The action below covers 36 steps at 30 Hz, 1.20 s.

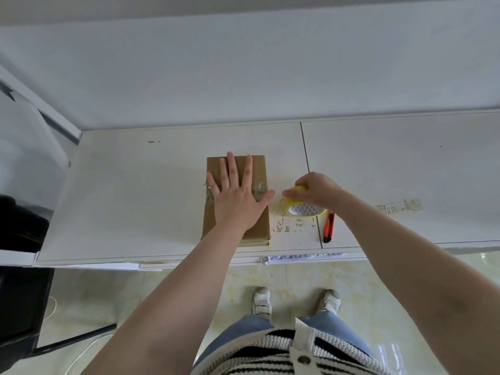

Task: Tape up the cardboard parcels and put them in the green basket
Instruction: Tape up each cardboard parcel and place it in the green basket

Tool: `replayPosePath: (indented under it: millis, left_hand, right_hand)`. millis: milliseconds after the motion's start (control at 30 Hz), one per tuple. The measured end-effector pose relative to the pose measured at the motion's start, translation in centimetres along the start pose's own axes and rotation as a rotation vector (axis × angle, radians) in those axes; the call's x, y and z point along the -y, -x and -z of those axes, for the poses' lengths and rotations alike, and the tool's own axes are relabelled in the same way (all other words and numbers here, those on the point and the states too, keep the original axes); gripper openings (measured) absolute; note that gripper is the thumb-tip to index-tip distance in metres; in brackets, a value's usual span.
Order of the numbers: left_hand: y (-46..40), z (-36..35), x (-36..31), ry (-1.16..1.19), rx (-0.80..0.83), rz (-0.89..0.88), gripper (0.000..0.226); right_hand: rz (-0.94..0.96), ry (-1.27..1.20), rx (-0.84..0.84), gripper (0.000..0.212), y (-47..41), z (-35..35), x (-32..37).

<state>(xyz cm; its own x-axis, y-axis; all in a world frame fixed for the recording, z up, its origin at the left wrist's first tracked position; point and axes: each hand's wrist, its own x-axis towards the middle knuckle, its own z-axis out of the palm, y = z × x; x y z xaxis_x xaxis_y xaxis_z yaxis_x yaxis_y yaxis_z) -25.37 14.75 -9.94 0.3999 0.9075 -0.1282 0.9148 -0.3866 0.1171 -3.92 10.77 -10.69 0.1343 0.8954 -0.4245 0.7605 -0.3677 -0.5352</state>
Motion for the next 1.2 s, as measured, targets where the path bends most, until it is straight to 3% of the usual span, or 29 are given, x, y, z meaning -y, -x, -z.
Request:
replayPosePath:
  millis: [300, 400, 467, 533, 633, 800, 967, 1033, 1133, 1200]
  left_hand:
    - [-0.1, -0.3, 0.0, 0.014, -0.001, 0.006, 0.091]
    - [-0.2, -0.4, 0.0, 0.023, -0.002, 0.004, 0.091]
    - [-0.2, -0.5, 0.1, 0.017, -0.003, 0.005, 0.091]
    - [-0.2, -0.5, 0.0, 0.015, -0.002, 0.008, 0.091]
    - [-0.2, -0.5, 0.0, 0.003, -0.009, 0.008, 0.091]
    - [-0.2, -0.4, 0.0, 0.002, -0.006, 0.007, 0.091]
    - [-0.1, -0.4, -0.1, -0.007, 0.0, 0.003, 0.091]
    - [0.0, -0.3, -0.1, 0.0, 0.0, -0.003, 0.091]
    - [0.1, -0.1, -0.1, 0.005, -0.012, -0.008, 0.088]
    - [0.1, 0.0, -0.1, 0.001, -0.001, -0.007, 0.089]
  right_hand:
    - [-0.047, 0.133, -0.089, 0.051, 0.8, -0.2, 0.9]
    - [-0.107, -0.141, -0.381, 0.038, 2.2, -0.8, -0.1]
    - [-0.299, -0.213, -0.57, 0.03, 3.1, -1.2, -1.4]
    - [-0.517, -0.13, -0.544, 0.023, 4.2, -2.1, -2.7]
    - [-0.639, -0.044, -0.39, 0.043, 5.2, -3.6, -3.7]
    - [-0.628, -0.203, -0.39, 0.026, 5.0, -3.0, -4.0]
    - [-0.387, -0.39, -0.583, 0.007, 4.9, 2.0, -1.3]
    - [-0.273, -0.522, -0.597, 0.011, 4.7, 3.5, 1.3]
    - [-0.134, -0.785, -0.376, 0.017, 4.4, 3.1, 5.3]
    - [-0.124, -0.721, -0.207, 0.016, 4.2, 1.4, 6.6]
